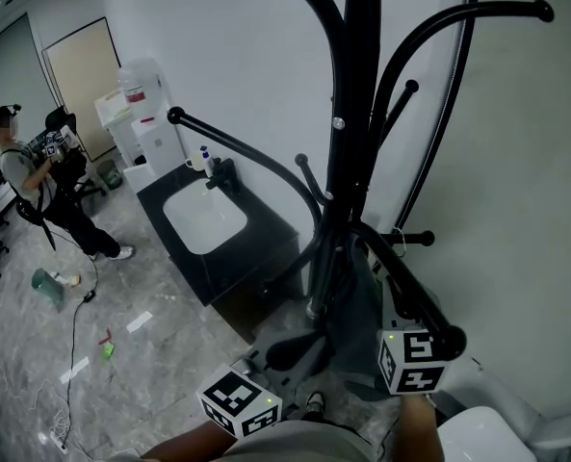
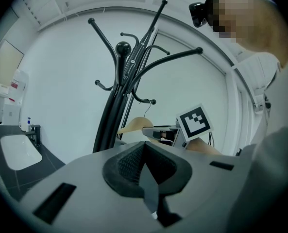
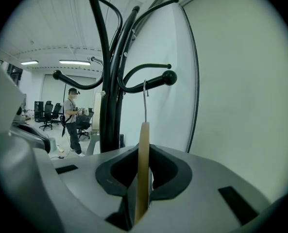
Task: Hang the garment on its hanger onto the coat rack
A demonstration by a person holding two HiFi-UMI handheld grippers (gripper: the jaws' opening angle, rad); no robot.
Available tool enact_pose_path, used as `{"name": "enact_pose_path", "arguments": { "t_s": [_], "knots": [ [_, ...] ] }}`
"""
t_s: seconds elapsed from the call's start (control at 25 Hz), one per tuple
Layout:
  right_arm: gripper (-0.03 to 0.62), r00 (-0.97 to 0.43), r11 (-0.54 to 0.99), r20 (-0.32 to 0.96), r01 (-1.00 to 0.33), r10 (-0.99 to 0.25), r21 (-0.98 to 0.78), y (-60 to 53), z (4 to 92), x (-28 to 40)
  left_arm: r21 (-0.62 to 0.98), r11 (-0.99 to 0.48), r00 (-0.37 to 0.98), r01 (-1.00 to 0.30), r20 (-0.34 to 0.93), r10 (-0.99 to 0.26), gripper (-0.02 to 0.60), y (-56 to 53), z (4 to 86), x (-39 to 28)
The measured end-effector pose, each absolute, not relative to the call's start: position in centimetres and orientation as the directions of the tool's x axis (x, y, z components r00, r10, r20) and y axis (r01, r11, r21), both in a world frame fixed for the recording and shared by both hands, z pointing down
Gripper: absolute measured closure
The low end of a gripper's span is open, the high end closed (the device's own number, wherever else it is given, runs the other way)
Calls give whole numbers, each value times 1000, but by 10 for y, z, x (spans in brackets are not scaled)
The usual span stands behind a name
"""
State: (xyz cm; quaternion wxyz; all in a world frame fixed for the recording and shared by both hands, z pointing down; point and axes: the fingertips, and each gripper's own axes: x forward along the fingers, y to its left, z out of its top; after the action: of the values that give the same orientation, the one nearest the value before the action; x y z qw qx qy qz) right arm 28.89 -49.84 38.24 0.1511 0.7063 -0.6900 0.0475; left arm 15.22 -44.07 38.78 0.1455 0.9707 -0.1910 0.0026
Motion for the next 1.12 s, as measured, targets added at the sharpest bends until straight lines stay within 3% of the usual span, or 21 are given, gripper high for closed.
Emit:
{"name": "enact_pose_path", "arguments": {
  "t_s": [0.28, 0.48, 0.76, 0.96, 1.12],
  "knots": [
    [530, 11, 49, 283, -978, -959, 204, -505, 382, 268, 293, -886, 932, -359, 61, -357, 577, -444, 389, 158],
    [487, 26, 45, 273, -966, -962, 253, -495, 377, 263, 292, -895, 940, -338, 58, -336, 577, -439, 390, 161],
    [487, 54, 1, 187, -959, -981, 283, -460, 355, 253, 283, -909, 951, -306, 55, -304, 577, -427, 386, 164],
    [492, -23, 44, 143, -987, -989, 152, -436, 348, 237, 266, -919, 957, -290, 54, -286, 575, -417, 383, 163],
    [540, -84, 91, 153, -995, -985, 38, -422, 357, 222, 248, -925, 957, -289, 61, -283, 577, -410, 382, 157]
  ]
}}
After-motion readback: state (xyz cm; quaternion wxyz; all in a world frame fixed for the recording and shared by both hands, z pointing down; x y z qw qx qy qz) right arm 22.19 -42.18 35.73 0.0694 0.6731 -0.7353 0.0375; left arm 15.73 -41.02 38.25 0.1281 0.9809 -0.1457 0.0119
